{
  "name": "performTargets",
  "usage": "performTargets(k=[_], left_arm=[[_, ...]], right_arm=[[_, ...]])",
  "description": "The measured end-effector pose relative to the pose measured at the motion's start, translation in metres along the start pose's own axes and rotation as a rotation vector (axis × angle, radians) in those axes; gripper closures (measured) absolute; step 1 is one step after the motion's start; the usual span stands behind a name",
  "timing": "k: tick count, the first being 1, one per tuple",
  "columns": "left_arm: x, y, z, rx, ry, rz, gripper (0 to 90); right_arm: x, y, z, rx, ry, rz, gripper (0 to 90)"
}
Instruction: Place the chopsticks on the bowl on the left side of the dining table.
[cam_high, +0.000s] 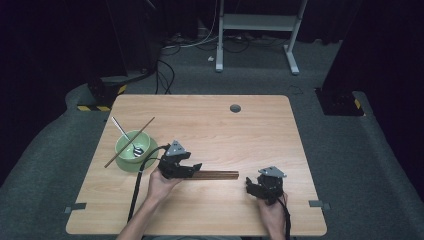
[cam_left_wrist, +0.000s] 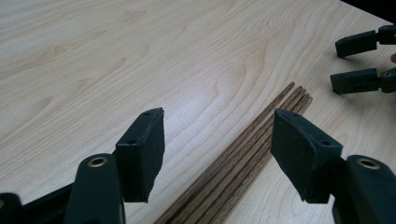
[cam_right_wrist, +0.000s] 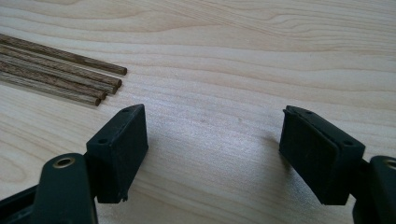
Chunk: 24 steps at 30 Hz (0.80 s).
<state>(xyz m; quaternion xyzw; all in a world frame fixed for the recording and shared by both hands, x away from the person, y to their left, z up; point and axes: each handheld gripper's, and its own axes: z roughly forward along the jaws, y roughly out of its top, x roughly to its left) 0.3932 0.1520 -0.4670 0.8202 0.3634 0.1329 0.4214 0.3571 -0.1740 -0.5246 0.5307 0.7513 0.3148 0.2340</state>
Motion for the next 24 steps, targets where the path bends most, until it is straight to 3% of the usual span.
performTargets(k=[24], left_arm=[[-0.003, 0.001, 0.026, 0.060, 0.003, 0.010, 36.5]], right_arm=[[0.000, 0.000, 0.000, 0.001, 0.000, 0.001, 22.8]])
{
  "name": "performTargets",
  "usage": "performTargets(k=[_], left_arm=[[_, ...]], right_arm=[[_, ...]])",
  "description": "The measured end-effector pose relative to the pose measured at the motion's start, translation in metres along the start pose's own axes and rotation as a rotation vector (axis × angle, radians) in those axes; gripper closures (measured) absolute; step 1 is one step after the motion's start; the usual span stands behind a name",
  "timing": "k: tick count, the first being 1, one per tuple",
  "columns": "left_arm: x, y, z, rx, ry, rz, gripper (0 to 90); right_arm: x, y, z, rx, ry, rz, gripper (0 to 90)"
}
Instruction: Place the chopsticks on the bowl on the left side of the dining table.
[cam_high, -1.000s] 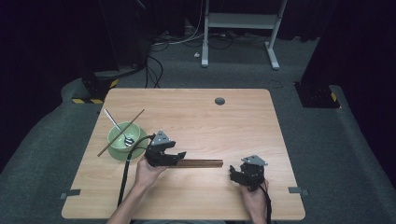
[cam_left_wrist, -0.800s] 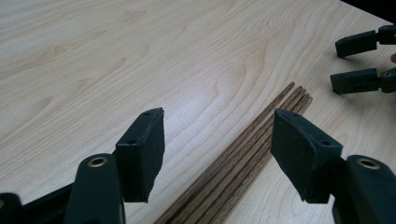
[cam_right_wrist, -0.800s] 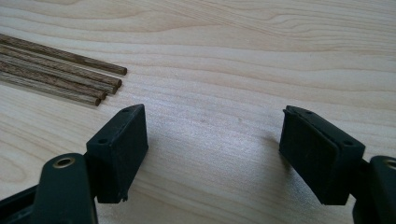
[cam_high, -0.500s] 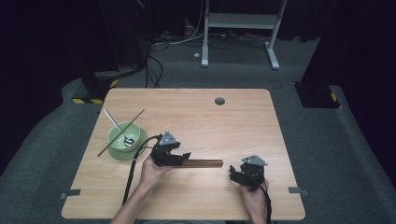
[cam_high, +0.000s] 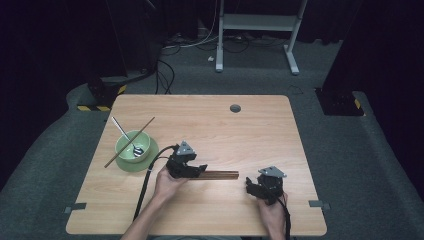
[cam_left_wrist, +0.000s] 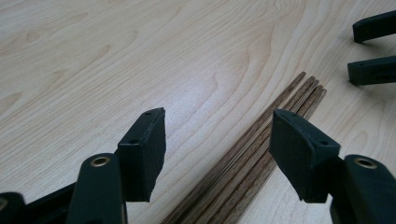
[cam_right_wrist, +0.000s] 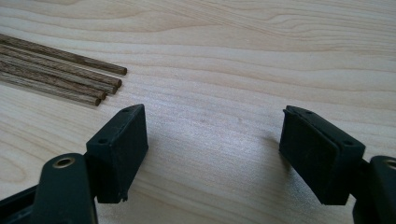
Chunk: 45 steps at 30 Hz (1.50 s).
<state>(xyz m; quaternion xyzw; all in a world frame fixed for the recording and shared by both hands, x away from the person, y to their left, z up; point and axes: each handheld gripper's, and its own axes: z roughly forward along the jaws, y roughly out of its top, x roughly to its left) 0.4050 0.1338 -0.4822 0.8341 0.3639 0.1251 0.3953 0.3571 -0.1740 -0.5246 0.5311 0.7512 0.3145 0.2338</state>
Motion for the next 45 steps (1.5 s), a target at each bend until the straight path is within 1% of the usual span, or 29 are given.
performTargets(k=[5, 10, 13, 17, 22, 23, 27, 29, 32, 33, 36, 40, 42, 45], left_arm=[[0.000, -0.001, 0.005, 0.004, -0.016, -0.001, 33.8], [-0.001, -0.002, 0.012, 0.039, 0.000, 0.011, 34.2], [-0.001, -0.003, 0.015, 0.047, 0.003, 0.000, 34.6], [0.001, -0.004, 0.018, 0.060, 0.015, 0.005, 35.4], [0.003, -0.005, 0.021, 0.074, 0.022, -0.004, 35.9], [0.004, -0.006, 0.023, 0.084, 0.025, 0.001, 36.4], [0.003, -0.007, 0.026, 0.096, 0.036, 0.005, 37.0], [0.002, -0.008, 0.028, 0.109, 0.053, 0.023, 37.5], [0.002, -0.008, 0.028, 0.107, 0.054, 0.023, 38.1], [0.002, -0.008, 0.028, 0.104, 0.052, 0.015, 38.2], [0.003, -0.008, 0.029, 0.104, 0.052, 0.010, 38.4], [0.005, -0.008, 0.029, 0.111, 0.057, 0.007, 38.6], [0.005, -0.009, 0.030, 0.115, 0.055, 0.002, 38.8], [0.006, -0.009, 0.030, 0.120, 0.052, 0.004, 39.1]], right_arm=[[0.000, 0.000, 0.000, 0.000, 0.000, 0.000, 22.8], [0.000, 0.000, 0.000, 0.000, 0.000, 0.000, 22.8], [0.000, 0.000, 0.000, 0.000, 0.000, 0.000, 22.8], [0.000, 0.000, 0.000, 0.000, 0.000, 0.000, 22.8], [0.000, 0.000, 0.000, 0.000, 0.000, 0.000, 22.8], [0.000, 0.000, 0.000, 0.000, 0.000, 0.000, 22.8], [0.000, 0.000, 0.000, 0.000, 0.000, 0.000, 22.8], [0.000, 0.000, 0.000, 0.000, 0.000, 0.000, 22.8], [0.000, 0.000, 0.000, -0.001, 0.000, -0.001, 22.8], [0.000, 0.000, 0.000, -0.001, 0.000, -0.001, 22.8], [0.000, 0.000, 0.000, 0.000, 0.000, 0.000, 22.8], [0.000, 0.000, 0.000, -0.001, 0.000, -0.001, 22.8], [0.000, 0.000, 0.000, -0.001, 0.000, -0.001, 22.8], [0.000, 0.000, 0.000, -0.001, 0.000, -0.001, 22.8]])
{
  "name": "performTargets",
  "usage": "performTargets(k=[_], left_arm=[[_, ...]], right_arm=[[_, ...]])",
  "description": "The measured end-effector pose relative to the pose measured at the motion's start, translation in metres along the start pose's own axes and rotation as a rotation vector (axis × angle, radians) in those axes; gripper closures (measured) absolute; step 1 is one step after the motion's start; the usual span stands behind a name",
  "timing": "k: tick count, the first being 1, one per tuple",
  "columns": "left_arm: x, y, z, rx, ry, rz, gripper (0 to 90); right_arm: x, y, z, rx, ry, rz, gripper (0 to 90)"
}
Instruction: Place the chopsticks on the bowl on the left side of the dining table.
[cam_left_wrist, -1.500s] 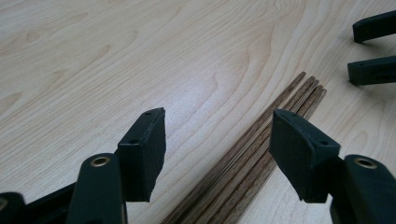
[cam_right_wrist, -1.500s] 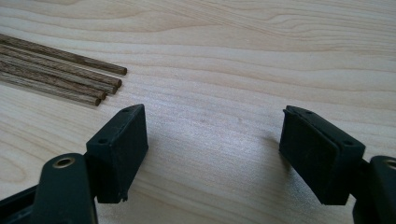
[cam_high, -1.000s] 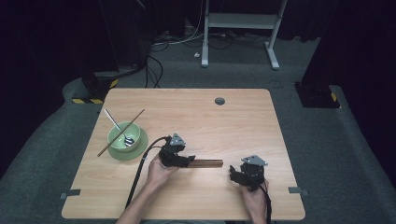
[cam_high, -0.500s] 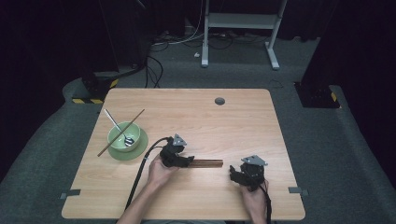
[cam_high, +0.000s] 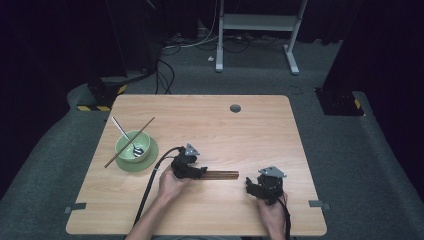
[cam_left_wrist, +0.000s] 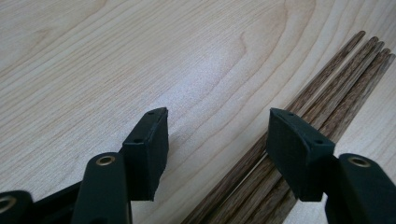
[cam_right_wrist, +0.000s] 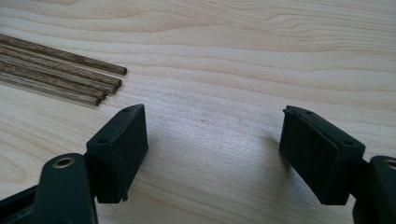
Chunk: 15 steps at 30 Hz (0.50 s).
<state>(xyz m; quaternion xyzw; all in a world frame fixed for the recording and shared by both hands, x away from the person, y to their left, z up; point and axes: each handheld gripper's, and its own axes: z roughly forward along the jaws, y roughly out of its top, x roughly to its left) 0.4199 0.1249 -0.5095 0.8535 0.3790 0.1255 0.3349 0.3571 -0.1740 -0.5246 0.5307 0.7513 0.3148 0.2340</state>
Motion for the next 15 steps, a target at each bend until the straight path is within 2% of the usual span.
performTargets(k=[15], left_arm=[[0.0045, -0.0023, -0.0004, 0.004, -0.003, -0.015, 39.3]], right_arm=[[0.0000, 0.0000, 0.0000, 0.001, 0.000, 0.001, 22.8]])
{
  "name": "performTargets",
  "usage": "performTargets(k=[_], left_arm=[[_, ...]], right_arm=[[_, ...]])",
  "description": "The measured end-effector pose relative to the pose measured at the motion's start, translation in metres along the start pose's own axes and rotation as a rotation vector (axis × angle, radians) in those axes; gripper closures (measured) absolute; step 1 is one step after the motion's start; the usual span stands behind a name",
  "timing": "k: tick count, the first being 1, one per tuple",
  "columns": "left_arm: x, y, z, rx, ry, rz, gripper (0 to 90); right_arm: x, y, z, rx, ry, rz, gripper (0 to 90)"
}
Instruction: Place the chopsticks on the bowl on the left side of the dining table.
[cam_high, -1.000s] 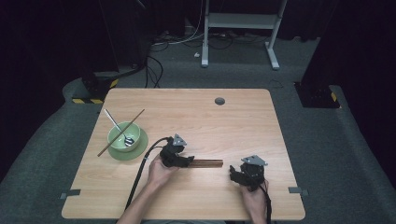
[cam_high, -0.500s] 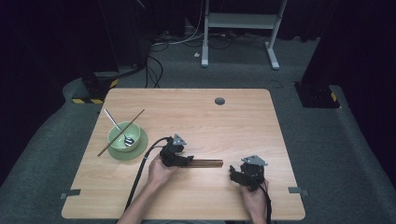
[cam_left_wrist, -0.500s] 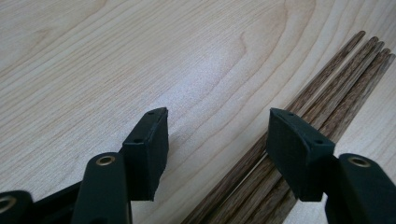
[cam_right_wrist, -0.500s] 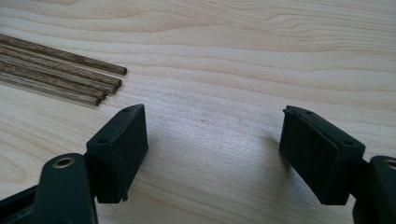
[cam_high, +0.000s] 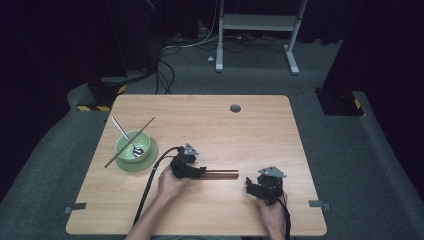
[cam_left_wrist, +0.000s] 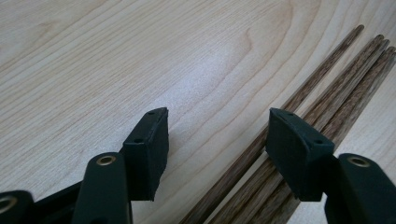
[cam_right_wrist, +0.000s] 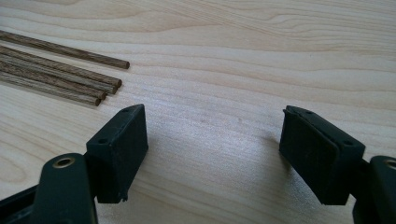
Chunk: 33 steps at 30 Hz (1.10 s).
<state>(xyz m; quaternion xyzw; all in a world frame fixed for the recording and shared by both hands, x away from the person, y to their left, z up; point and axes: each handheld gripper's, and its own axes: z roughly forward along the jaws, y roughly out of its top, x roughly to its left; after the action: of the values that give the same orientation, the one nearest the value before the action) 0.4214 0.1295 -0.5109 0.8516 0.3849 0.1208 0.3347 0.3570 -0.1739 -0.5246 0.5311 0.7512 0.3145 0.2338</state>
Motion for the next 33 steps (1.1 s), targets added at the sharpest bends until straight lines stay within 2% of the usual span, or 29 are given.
performTargets(k=[7, 21, 33], left_arm=[[0.009, -0.006, -0.003, -0.010, 0.006, -0.034, 39.8], [0.018, -0.007, -0.006, -0.006, 0.037, -0.047, 41.8], [0.020, -0.004, -0.004, 0.013, 0.075, -0.035, 44.6]], right_arm=[[0.000, 0.000, 0.000, 0.000, 0.000, 0.000, 22.8], [0.000, 0.000, 0.000, 0.000, 0.000, 0.000, 22.8], [0.000, 0.000, 0.000, 0.000, 0.000, 0.000, 22.8]])
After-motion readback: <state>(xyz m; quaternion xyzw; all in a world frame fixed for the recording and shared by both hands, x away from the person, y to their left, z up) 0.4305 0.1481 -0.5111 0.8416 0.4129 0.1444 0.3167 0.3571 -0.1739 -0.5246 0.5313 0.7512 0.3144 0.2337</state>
